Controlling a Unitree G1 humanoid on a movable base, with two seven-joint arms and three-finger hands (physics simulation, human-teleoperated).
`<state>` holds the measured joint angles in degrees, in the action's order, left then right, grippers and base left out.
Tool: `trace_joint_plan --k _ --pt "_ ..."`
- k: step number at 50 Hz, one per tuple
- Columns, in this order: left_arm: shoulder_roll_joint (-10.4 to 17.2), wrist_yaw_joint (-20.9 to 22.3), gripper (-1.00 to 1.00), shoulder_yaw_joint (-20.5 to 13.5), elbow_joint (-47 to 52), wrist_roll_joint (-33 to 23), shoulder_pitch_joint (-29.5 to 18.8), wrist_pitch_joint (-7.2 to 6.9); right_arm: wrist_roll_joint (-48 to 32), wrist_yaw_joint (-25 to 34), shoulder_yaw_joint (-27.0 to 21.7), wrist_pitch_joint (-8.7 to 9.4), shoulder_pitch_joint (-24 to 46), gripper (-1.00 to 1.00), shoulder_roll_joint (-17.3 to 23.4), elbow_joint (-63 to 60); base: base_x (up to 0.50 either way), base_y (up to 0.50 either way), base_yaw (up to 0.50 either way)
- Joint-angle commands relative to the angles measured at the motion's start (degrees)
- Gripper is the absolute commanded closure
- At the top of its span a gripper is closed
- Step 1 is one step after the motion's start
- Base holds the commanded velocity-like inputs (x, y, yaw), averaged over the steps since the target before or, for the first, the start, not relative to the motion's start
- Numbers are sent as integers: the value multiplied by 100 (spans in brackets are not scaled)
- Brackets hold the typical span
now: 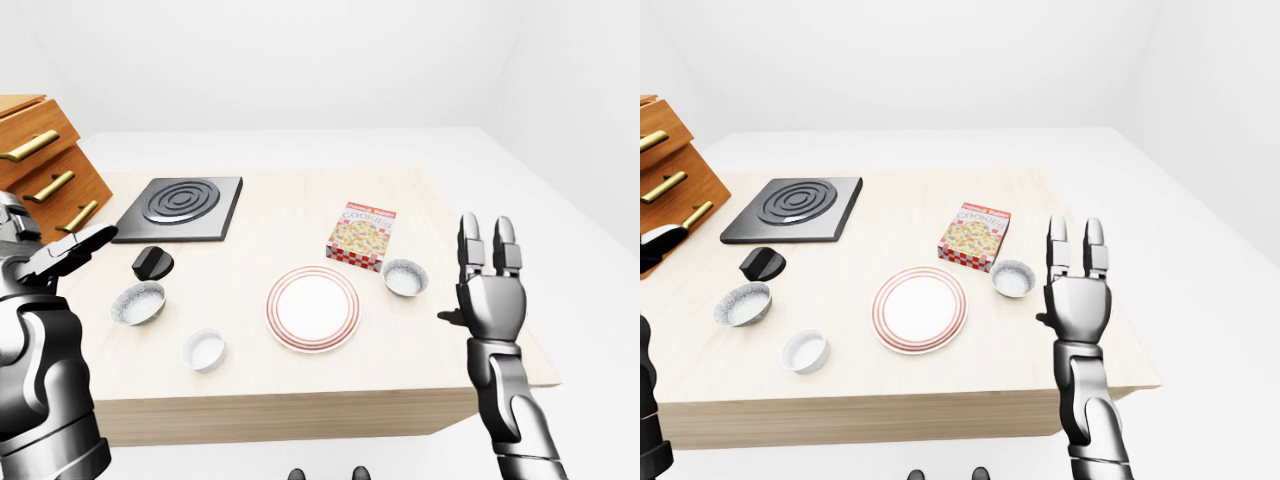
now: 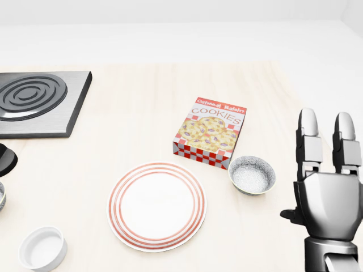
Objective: Pick the akita bowl next to the plate and place it on the plate.
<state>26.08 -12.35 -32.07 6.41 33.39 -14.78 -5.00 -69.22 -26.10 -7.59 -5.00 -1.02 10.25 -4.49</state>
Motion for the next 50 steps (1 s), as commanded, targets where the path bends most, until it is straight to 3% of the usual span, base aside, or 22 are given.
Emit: trace_joint_plan --k 1,10,31,50 --pt "-29 16 -100 34 -53 -36 1 0 -786 -390 420 0 150 -100 61 819 0 0 0" --pt "-20 8 -100 23 -12 -36 3 0 -1020 -390 739 0 389 -100 102 1640 0 0 0" --pt "-136 47 -100 132 -53 -29 17 0 -902 -390 898 0 1410 -100 345 3638 0 0 0" --pt "-214 107 -100 210 -120 -114 23 0 -551 -390 805 0 2078 -100 549 4061 0 0 0"
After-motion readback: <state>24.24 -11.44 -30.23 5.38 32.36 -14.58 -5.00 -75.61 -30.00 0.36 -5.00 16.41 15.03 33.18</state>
